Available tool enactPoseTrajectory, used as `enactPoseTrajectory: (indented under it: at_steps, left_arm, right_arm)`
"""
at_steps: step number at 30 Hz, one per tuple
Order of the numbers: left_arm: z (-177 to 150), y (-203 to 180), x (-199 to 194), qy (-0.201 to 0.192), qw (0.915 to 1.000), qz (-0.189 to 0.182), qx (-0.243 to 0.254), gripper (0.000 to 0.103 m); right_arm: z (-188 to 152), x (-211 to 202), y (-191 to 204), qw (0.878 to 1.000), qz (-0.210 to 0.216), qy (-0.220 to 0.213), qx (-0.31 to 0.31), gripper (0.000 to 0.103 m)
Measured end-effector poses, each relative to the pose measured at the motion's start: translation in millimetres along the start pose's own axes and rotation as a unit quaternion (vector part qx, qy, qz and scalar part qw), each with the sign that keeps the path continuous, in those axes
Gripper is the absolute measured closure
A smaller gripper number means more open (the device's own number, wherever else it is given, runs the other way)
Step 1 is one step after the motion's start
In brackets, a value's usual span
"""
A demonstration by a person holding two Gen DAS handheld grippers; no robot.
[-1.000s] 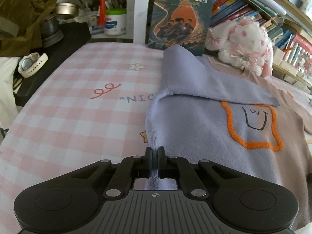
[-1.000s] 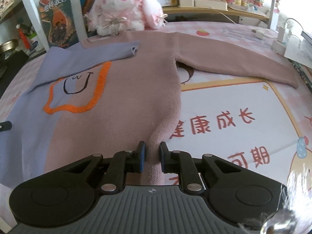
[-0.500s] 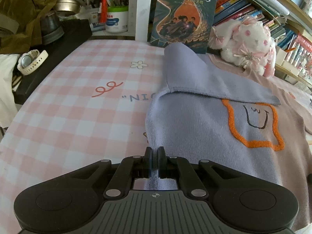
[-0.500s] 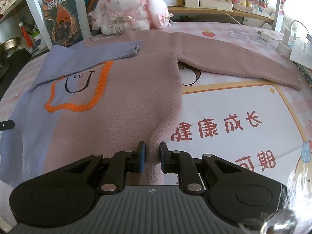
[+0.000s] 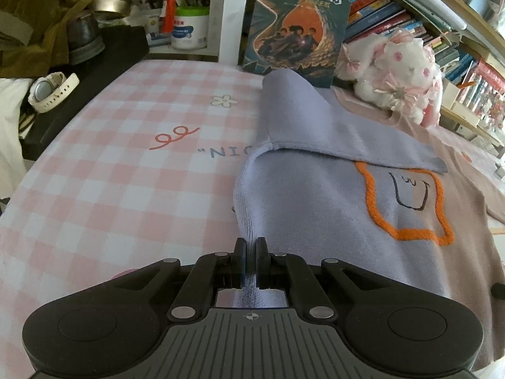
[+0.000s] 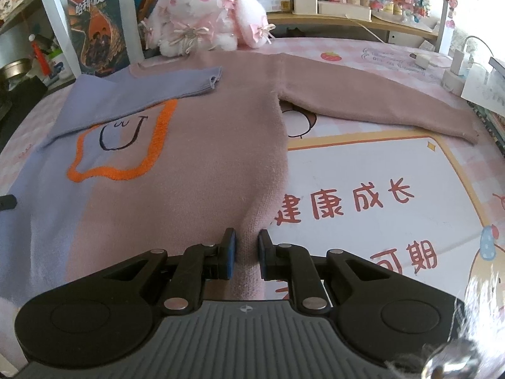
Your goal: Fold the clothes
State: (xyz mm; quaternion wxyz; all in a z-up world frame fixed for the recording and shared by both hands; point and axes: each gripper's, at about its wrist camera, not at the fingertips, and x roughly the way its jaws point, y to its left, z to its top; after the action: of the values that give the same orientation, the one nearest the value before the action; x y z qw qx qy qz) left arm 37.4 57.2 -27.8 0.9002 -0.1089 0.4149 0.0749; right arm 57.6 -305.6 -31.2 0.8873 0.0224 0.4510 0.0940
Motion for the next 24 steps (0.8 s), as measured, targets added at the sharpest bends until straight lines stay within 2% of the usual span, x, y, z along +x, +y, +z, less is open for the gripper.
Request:
enactPoseTrajectory:
  at_steps: [9,13,16,21,22,24]
  left_arm:
    - [-2,0,3,0.004,0.9998,-0.002,0.021,0.098]
    - [-1,2,2,0.007,0.9997,-0.003,0.021,0.093]
    - [-2,2,-4,0.0,0.9997,-0.004,0.022,0.091]
    - [-5,-3,-16,-0.015,0.9984,-0.003,0.055,0.085]
    - [-6,-4,-19,-0.019,0.9979,-0.003,0.061,0.084]
    - [-7,-6,-26,-0.028,0.997,-0.005,0.073,0.08]
  right_arm:
    - [-3,-2,4,1.0,-0.005,0.0,0.007,0.09]
    - [-4,-2,6,1.0,-0.014,-0.001,0.01,0.087]
    - [-4,-5,7,0.999,-0.029,-0.003,0.018,0.081]
    - [-5,-20,11,0.998,-0.044,-0.023,0.025,0.057]
    - [-5,-23,13,0.998,-0.048,-0.029,0.023,0.056]
    - [-7,-29,18,0.998,-0.056,-0.037,0.021,0.044]
